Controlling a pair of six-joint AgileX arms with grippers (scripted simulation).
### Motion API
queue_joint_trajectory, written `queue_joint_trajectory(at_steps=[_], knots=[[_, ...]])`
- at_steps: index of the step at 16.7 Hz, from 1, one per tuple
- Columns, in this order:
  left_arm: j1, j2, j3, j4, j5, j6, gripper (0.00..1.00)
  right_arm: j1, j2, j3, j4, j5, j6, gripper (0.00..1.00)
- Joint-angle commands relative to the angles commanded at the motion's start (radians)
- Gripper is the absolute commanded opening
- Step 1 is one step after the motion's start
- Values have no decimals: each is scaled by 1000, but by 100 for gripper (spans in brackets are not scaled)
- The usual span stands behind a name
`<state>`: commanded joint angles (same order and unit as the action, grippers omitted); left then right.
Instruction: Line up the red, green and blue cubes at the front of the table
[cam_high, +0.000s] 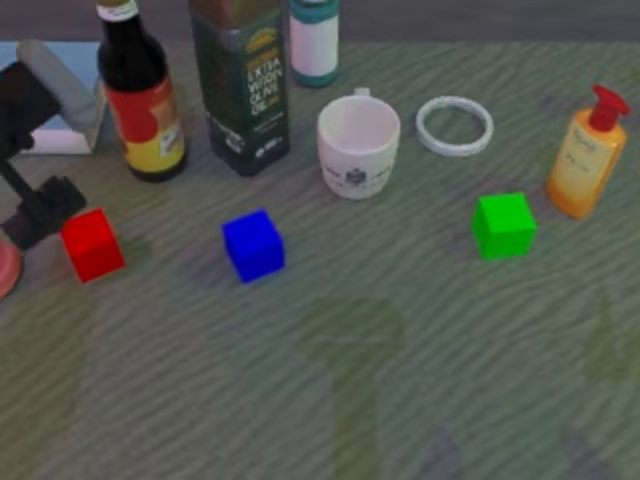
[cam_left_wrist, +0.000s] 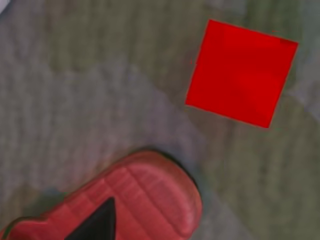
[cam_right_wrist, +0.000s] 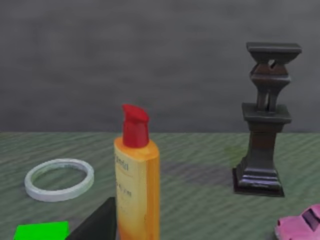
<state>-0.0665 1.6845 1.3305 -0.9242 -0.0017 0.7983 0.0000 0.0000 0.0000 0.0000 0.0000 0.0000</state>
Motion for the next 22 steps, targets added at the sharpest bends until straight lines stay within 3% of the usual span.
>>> queue_joint_trajectory(at_steps=[6, 13, 17, 22], knots=[[-13, 363, 302, -192, 3, 172, 100, 0, 0, 0, 0, 0, 0, 100], [-15, 430, 364, -227, 4, 205, 100, 0, 0, 0, 0, 0, 0, 100], [-13, 442, 331, -185, 4, 206, 100, 0, 0, 0, 0, 0, 0, 100], [-14, 517, 213, 21, 5, 207, 100, 0, 0, 0, 0, 0, 0, 100]])
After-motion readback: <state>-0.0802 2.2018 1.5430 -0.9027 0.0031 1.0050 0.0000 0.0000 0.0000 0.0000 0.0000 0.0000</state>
